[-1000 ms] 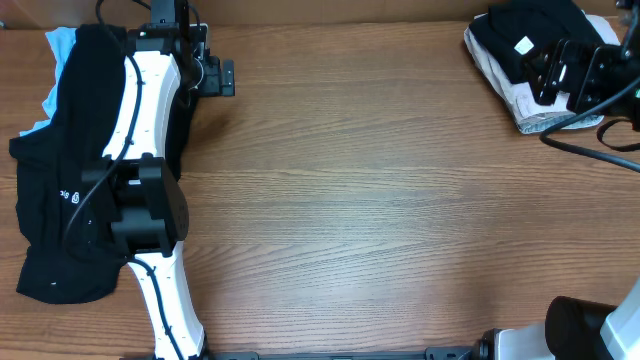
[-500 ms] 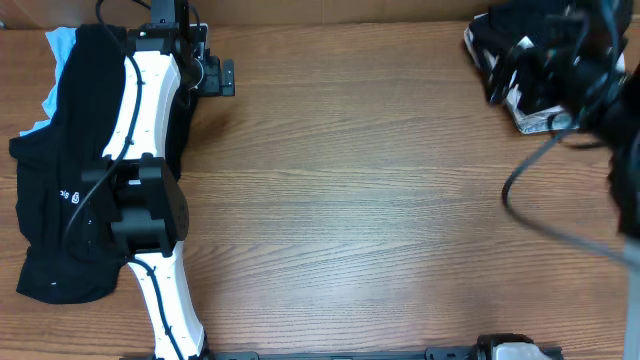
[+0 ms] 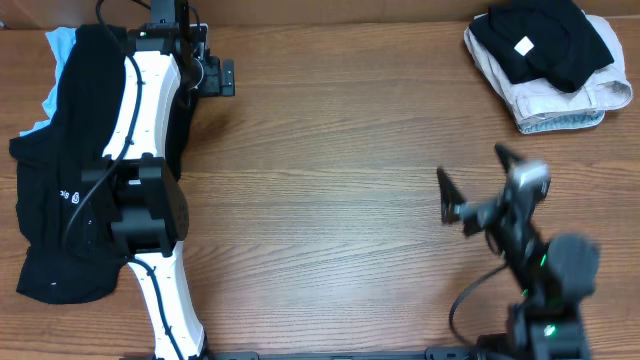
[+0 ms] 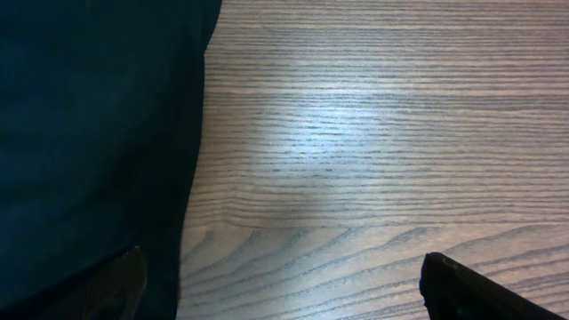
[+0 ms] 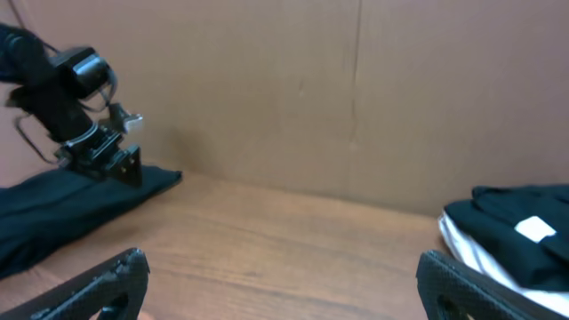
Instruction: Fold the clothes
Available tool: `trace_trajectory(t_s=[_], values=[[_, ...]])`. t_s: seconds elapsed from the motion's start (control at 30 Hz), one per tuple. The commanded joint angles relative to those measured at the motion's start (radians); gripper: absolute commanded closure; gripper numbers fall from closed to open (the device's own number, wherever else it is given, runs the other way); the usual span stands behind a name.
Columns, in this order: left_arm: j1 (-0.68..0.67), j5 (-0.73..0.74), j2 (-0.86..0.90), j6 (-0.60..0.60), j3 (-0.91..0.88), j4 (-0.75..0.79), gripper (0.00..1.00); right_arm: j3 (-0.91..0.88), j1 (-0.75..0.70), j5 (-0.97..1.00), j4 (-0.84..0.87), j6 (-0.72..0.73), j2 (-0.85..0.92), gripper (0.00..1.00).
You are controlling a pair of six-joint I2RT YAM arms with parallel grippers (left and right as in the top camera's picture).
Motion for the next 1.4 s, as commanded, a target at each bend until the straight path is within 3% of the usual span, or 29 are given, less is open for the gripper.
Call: trace_trajectory(t_s=[0.0,0.3,0.57,0.73,1.37], values=[[-0.006,0.007,-0.001,-0.021,-0.006,0.003,0.0,-0.165,0.006,0.019,0.069,0.078,-0.157,0.0],[-0.007,0.007,-0.001,-0.021,-0.006,0.003,0.0,-0.344,0.006,0.167,0.079,0.078,-0.32,0.0],[-0.007,0.007,-0.001,-0.021,-0.005,0.003,0.0,-0.345,0.003,0.197,-0.171,0.079,-0.386,0.0],[-0.008,0.006,-0.001,-0.021,-0.006,0.002,0.0,-0.345,0.0,0.198,-0.148,0.079,-0.489,0.0],[-0.008,0.007,-0.001,-0.021,-0.006,0.003,0.0,-0.345,0.0,0.198,-0.164,0.079,-0.486,0.0]])
